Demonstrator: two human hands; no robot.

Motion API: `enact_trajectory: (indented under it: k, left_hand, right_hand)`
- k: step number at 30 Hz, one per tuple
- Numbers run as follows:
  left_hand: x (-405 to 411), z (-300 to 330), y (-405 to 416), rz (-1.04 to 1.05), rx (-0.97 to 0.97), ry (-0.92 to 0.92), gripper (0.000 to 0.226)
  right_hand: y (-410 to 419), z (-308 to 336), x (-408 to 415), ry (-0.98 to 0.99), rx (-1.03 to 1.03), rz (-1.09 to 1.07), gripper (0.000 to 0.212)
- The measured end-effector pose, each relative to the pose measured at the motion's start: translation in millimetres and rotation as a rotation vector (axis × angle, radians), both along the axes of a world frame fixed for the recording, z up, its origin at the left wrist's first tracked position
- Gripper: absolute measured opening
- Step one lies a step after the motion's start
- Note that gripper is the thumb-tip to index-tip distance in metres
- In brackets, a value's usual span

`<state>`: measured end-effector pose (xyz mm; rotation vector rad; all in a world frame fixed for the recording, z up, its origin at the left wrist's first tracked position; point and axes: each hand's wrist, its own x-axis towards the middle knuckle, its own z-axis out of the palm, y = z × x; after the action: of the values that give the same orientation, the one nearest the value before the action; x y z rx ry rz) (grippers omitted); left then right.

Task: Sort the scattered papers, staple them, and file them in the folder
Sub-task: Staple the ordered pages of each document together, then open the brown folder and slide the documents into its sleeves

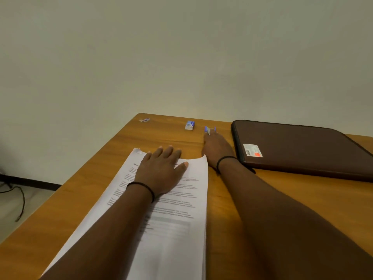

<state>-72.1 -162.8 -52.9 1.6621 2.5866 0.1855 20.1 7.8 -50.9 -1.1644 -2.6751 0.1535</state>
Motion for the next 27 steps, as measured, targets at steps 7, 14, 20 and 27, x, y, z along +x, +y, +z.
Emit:
enact_trajectory:
  k: [7,14,20,27]
  left_hand:
    - [-14,-8,11,0.022,-0.034,-0.01,0.063]
    - [-19,-8,11,0.047,-0.074,-0.02,0.063]
    - [-19,-9,8,0.036,-0.062,-0.021,0.062]
    - [-20,-11,4,0.037,-0.016,-0.033,0.06]
  right_hand:
    - [32,-2,-42,0.035,-0.021,-0.136,0.05]
    - [15,1,-35,0.259,0.024,-0.107,0.048]
    - [-12,-9,3,0.418,0.432,-0.097,0.035]
    - [-15,1,77,-0.226,-0.04,-0.481,0.064]
